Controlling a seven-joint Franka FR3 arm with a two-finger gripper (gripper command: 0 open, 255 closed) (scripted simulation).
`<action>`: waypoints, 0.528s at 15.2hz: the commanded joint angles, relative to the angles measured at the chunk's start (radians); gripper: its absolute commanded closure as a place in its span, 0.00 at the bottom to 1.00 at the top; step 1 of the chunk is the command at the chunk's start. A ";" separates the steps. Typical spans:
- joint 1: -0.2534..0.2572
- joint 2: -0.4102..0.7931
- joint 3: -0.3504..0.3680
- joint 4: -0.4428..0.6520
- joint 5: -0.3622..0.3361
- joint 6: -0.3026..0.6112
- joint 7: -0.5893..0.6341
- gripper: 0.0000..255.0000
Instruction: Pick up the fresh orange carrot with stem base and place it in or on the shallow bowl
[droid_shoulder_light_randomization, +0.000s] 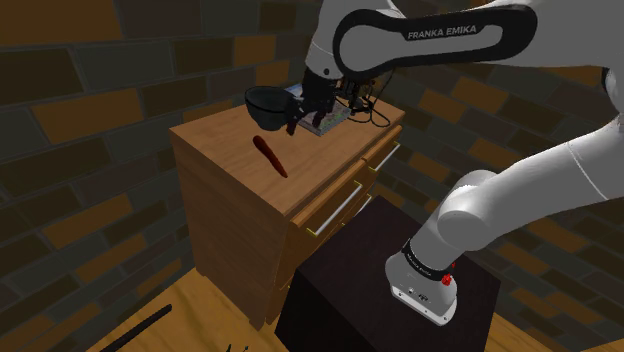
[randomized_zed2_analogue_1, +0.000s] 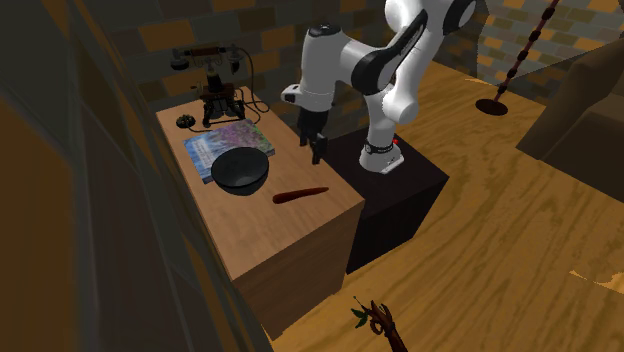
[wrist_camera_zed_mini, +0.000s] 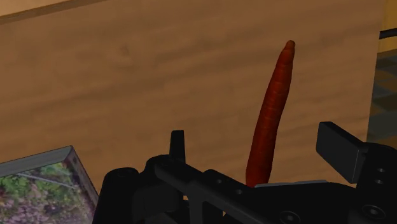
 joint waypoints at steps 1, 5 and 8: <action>-0.003 0.071 0.030 0.011 0.001 0.060 0.048 0.00; -0.009 0.212 0.084 0.049 -0.018 0.159 0.146 0.00; -0.011 0.264 0.097 0.049 -0.032 0.208 0.175 0.00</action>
